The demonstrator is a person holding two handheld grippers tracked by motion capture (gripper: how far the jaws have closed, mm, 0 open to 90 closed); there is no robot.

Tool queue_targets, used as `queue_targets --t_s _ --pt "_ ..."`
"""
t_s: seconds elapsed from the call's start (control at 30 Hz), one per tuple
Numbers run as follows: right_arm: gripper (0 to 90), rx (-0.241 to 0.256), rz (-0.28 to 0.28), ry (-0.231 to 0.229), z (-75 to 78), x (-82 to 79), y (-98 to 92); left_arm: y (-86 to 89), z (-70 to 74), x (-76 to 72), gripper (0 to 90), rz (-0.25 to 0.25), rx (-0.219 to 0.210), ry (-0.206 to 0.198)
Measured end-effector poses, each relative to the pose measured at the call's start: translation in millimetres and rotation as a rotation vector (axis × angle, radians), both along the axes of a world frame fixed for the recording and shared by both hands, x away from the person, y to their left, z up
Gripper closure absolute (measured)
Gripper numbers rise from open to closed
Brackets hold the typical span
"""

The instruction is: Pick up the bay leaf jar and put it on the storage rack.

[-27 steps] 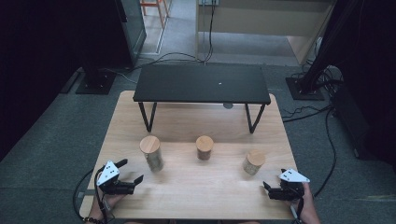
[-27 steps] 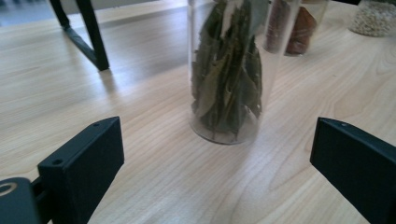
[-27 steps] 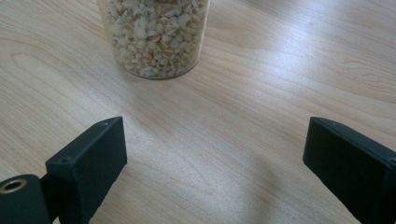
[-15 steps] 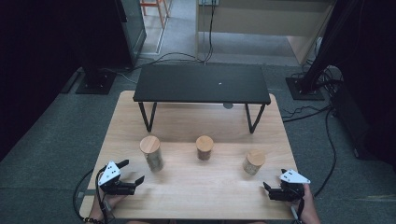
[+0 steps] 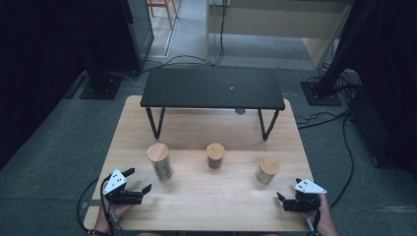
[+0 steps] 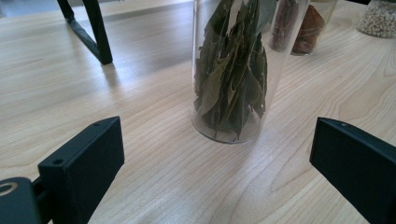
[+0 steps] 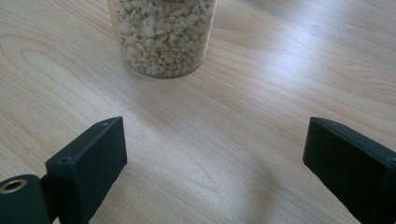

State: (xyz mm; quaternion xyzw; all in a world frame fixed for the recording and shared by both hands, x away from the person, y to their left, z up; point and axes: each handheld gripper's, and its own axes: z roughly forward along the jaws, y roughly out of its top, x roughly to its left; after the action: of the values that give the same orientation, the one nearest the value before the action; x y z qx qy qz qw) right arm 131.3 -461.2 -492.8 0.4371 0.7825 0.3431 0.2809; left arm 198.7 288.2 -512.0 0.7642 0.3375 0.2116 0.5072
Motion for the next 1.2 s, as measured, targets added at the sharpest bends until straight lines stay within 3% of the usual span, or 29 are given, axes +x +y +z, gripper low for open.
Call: queue_targets --t_s 0.3,0.37,0.83,1.2 --pt "5.9 -0.002 0.000 0.002 0.3 0.1 0.3 -5.6 4.3 5.1 3.0 -0.008 0.009 0.019" --pt "5.9 -0.002 -0.001 0.001 0.2 0.0 0.4 -9.9 6.7 5.9 3.0 -0.005 0.029 0.019" --pt "5.9 0.001 -0.001 0.000 0.1 -0.7 -0.3 -40.4 11.8 21.3 3.0 -0.008 0.042 0.009" --pt "5.9 0.004 0.003 0.002 0.2 0.0 -1.1 -44.9 29.3 31.9 4.2 0.007 0.005 0.005"
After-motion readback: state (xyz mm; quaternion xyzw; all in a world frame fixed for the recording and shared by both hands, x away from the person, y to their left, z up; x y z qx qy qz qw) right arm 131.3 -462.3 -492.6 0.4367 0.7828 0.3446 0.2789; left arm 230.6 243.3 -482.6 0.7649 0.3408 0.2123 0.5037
